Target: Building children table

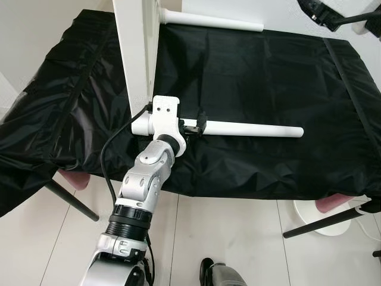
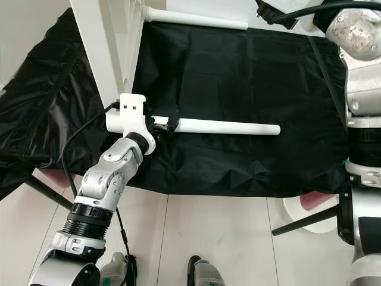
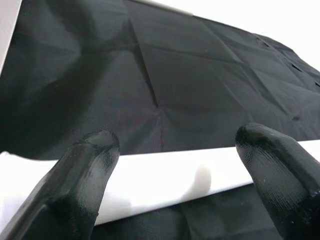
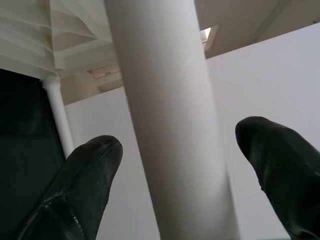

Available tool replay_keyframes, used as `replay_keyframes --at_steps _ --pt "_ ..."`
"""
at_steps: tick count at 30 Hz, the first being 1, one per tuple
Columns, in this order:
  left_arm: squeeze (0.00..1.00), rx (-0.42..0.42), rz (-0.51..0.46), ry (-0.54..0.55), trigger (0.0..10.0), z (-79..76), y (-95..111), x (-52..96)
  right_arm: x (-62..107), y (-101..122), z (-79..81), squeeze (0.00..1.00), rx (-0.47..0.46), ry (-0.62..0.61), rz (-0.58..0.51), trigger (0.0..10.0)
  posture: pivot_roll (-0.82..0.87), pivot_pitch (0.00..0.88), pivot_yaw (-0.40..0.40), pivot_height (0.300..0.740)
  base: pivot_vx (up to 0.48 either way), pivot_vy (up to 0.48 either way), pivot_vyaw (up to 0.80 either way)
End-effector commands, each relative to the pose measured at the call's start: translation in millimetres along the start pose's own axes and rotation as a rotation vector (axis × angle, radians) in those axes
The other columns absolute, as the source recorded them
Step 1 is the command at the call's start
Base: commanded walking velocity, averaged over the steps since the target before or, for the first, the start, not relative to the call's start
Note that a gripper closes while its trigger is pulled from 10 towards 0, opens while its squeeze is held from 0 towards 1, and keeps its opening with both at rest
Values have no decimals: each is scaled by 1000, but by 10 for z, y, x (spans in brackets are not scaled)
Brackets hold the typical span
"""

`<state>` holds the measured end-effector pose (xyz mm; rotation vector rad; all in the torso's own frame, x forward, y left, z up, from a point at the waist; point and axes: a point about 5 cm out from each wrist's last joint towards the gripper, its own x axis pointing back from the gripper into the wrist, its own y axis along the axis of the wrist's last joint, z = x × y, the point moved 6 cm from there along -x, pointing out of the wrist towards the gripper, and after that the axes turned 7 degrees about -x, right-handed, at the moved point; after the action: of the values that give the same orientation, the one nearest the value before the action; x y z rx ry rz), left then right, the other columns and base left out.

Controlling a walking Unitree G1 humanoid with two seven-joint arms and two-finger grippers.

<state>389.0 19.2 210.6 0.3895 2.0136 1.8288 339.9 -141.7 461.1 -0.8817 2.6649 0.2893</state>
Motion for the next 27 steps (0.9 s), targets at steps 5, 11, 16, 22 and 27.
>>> replay_keyframes --at_steps 5,11,16,22,27 --pt "0 38 115 71 10000 68 -244 134 18 64 -18 0 -15 23 -20 0 18 204 0 740 0 0 0" --pt "0 81 201 138 10000 173 -379 281 29 58 -13 0 -17 32 -15 0 27 207 2 740 0 0 0" --pt "0 173 253 256 10000 401 -487 333 20 40 -19 0 -11 29 -11 9373 30 210 10 740 0 0 0" --pt "0 326 319 369 10000 637 -618 289 12 20 -28 0 -15 22 -4 10000 28 221 24 740 0 0 0" --pt "0 382 358 399 10000 664 -624 232 14 27 -35 0 -14 18 0 10000 27 225 35 740 0 0 0"
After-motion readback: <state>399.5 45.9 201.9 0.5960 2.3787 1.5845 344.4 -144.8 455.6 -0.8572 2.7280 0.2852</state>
